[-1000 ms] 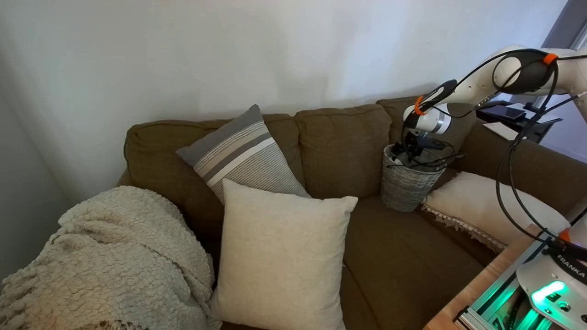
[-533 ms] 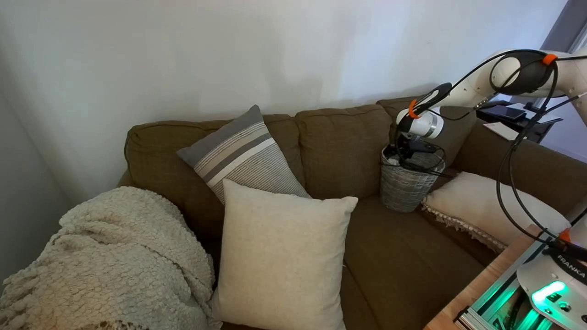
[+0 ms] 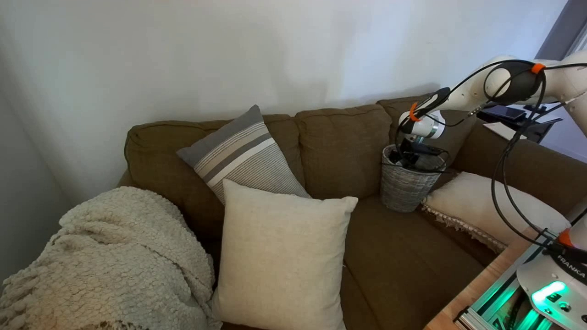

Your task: Pick up the white pillow case from the basket and put it on the top middle cushion on the backrest of the couch

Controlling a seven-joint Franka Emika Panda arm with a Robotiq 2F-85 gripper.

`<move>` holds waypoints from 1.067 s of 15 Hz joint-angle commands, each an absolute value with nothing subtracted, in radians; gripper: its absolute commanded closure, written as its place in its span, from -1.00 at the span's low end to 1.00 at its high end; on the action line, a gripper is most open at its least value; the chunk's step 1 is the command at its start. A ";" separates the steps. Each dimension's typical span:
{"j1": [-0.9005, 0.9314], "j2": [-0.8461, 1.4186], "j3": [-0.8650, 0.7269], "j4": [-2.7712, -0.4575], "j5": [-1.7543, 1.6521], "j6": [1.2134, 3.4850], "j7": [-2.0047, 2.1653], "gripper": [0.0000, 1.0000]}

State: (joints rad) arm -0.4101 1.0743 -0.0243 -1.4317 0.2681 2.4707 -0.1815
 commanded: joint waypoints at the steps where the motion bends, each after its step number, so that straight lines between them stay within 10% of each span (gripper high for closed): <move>1: -0.399 1.148 -0.042 -1.346 0.256 2.539 -0.130 0.20; 6: -0.376 1.180 -0.055 -1.308 0.231 2.590 -0.100 0.95; 16: -0.489 0.788 0.098 -1.759 0.206 3.015 -0.408 0.93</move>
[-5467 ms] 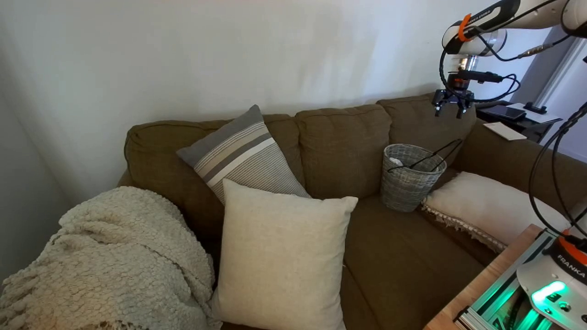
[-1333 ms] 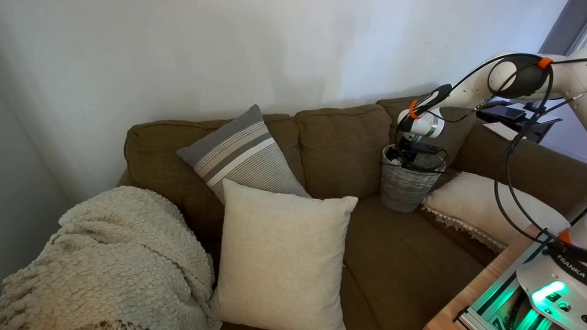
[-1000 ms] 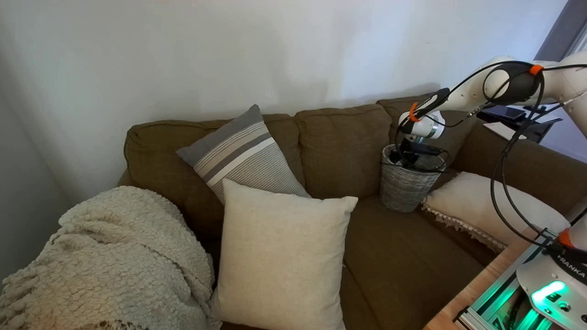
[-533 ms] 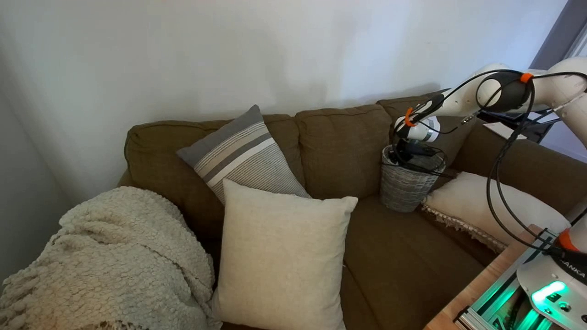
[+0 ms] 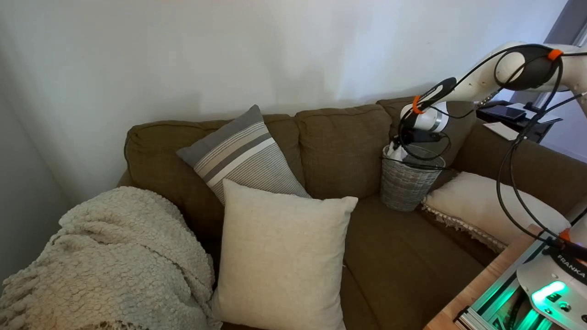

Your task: Pick up the white pillow case from the basket and put it on the top middle cushion on the backrest of the couch

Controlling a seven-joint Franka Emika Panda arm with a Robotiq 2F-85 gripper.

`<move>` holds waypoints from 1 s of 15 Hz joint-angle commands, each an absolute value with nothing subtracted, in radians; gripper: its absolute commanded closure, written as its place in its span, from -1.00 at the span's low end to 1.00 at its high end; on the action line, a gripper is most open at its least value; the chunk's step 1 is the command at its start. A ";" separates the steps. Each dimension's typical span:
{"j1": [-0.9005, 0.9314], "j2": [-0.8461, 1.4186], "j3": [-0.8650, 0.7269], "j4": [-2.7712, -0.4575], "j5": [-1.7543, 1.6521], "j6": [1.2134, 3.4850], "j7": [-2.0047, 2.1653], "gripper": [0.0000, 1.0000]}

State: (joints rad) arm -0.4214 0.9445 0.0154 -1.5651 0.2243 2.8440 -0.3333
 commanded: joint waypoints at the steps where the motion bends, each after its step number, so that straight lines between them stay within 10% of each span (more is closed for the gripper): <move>1: -0.517 0.743 0.137 -1.812 0.198 3.089 -0.429 0.93; 8: -0.699 0.438 0.406 -2.126 0.134 3.449 -0.446 0.93; 15: -1.036 0.167 0.908 -2.327 -0.085 3.227 -0.368 0.93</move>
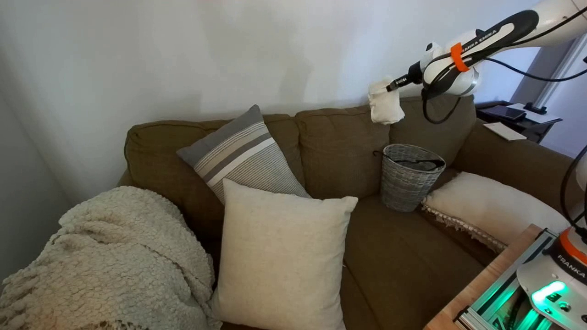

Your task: Pick up the white pillow case from the basket and put it on the top middle cushion on the backrest of the couch

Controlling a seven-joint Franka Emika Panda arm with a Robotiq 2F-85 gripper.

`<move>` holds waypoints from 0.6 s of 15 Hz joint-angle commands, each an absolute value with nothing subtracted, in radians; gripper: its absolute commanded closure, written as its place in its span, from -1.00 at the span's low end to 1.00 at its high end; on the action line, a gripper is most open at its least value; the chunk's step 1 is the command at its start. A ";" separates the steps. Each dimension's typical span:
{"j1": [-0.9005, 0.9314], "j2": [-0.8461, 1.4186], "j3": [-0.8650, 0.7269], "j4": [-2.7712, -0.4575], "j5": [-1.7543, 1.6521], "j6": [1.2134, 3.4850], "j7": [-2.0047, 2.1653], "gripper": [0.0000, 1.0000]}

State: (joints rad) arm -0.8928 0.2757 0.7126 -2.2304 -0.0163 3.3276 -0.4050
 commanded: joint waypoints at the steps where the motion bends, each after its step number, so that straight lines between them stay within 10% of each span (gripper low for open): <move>1: -1.087 0.138 0.989 -2.352 -0.066 3.205 -0.383 0.93; 5: -1.113 0.136 1.065 -2.344 -0.038 3.152 -0.394 0.70; 9: -1.100 0.115 1.014 -2.368 -0.035 3.181 -0.276 0.93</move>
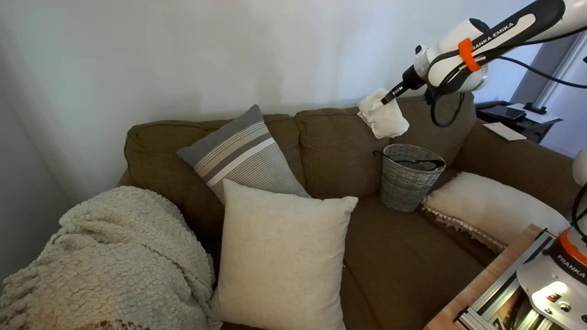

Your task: Pick up the white pillow case from the basket and put it on the top middle cushion on the backrest of the couch

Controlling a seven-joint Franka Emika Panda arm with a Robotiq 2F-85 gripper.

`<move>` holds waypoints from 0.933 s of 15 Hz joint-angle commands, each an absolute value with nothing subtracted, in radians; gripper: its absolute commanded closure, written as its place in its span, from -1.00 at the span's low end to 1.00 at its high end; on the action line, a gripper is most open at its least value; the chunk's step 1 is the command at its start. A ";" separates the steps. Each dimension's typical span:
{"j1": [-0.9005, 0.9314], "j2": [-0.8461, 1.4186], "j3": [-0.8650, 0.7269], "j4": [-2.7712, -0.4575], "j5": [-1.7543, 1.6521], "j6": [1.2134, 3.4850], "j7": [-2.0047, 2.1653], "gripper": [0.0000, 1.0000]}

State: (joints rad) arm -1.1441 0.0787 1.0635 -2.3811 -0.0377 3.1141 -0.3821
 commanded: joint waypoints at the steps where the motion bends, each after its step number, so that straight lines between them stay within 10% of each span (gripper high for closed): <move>1: -1.084 0.126 0.985 -2.346 -0.043 3.192 -0.245 0.93; 13: -0.686 0.330 0.515 -1.969 -0.045 3.230 -0.060 0.93; 14: -0.659 0.360 0.500 -1.940 -0.045 3.230 -0.060 0.70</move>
